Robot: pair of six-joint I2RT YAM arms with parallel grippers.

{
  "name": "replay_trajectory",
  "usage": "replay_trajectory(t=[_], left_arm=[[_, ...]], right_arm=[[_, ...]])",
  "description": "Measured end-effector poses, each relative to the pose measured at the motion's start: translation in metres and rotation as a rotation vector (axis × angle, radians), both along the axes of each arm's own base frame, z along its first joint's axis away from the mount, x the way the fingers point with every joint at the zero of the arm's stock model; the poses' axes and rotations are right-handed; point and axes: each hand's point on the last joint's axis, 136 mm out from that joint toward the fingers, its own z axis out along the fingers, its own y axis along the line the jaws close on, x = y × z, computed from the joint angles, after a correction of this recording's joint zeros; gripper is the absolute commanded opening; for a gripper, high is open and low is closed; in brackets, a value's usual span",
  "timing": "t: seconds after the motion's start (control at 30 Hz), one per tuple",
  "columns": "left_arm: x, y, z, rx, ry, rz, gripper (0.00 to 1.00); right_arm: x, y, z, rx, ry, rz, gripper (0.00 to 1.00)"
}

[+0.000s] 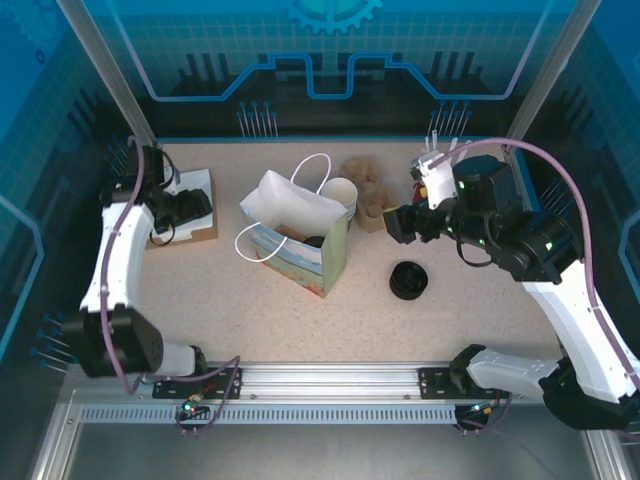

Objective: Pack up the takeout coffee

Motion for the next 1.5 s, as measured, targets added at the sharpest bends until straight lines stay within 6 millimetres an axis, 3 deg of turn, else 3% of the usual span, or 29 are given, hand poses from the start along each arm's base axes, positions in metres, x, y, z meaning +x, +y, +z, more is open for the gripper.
replay_trajectory(t=[0.23, 0.57, 0.9, 1.2, 1.5], left_arm=[[0.044, 0.016, -0.059, 0.085, 0.182, -0.048, 0.68], [0.108, 0.018, -0.096, 0.236, 0.283, -0.107, 0.57], [0.12, 0.027, -0.108, 0.29, 0.329, -0.107, 0.51], [0.118, 0.027, -0.125, 0.287, 0.374, -0.124, 0.49], [0.118, 0.025, -0.126, 0.288, 0.378, -0.131, 0.34]], right_arm=[[-0.002, -0.013, -0.033, -0.007, 0.056, -0.049, 0.86], [0.002, -0.022, -0.054, -0.034, 0.097, -0.085, 0.86], [0.005, -0.028, -0.064, -0.041, 0.116, -0.109, 0.86], [0.006, -0.028, -0.065, -0.037, 0.12, -0.109, 0.86], [0.006, -0.026, -0.065, -0.029, 0.125, -0.098, 0.86]])
